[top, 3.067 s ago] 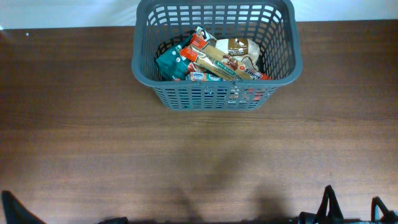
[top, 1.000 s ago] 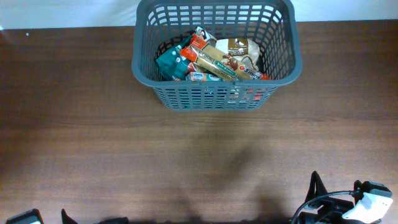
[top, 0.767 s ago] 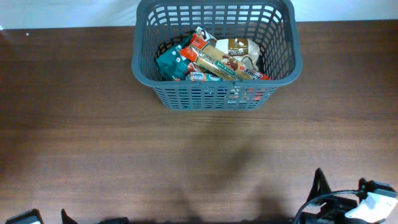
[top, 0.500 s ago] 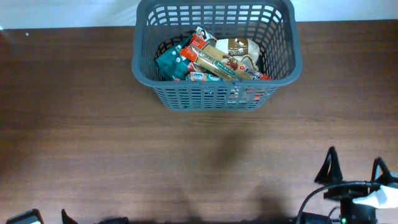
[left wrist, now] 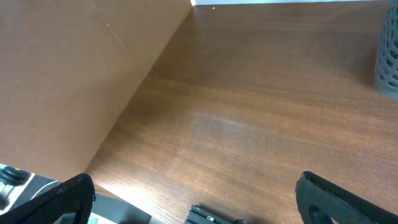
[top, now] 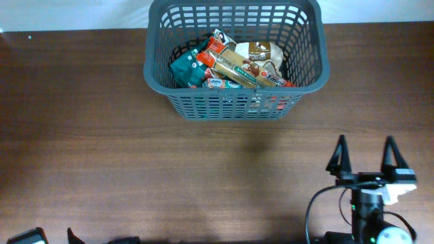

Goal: Pack container

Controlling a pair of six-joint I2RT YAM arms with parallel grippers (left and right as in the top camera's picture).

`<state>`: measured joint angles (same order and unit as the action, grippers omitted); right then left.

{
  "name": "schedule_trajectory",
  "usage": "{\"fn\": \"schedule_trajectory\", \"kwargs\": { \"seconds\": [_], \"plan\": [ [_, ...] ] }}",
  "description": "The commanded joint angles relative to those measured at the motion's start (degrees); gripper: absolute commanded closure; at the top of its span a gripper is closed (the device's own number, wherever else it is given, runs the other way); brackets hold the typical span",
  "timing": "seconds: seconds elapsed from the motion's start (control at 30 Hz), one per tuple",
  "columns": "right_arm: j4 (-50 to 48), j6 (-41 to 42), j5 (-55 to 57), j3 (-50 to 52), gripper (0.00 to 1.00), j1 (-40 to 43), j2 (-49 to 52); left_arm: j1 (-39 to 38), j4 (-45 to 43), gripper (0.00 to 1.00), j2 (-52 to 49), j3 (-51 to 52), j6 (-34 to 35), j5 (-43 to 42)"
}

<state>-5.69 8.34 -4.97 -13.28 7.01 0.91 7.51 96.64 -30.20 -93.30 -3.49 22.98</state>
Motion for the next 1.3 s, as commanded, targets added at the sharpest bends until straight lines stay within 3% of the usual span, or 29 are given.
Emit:
{"fn": "schedule_trajectory", "kwargs": {
  "seconds": [0.0, 0.2, 0.53, 0.77, 1.27],
  "plan": [
    [-4.4, -0.4, -1.1, 5.9, 0.01, -1.4, -0.7, -0.2, 0.0, 0.01, 0.2, 0.2, -0.3, 0.4],
    [-10.6, -0.3, -2.4, 13.0, 0.01, -2.8, -0.7, -0.2, 0.0, 0.01, 0.2, 0.2, -0.3, 0.4],
    [-4.9, -0.4, -2.1, 13.0, 0.01, -5.6, -0.7, -0.2, 0.0, 0.01, 0.2, 0.2, -0.3, 0.4],
    [10.1, -0.4, -2.1, 13.0, 0.01, -5.6, -0.6, -0.2, 0.0, 0.01, 0.2, 0.2, -0.3, 0.4],
    [9.6, -0.4, -1.9, 13.0, 0.01, -5.5, -0.2, -0.2, 0.0, 0.01, 0.2, 0.2, -0.3, 0.4]
  ]
}}
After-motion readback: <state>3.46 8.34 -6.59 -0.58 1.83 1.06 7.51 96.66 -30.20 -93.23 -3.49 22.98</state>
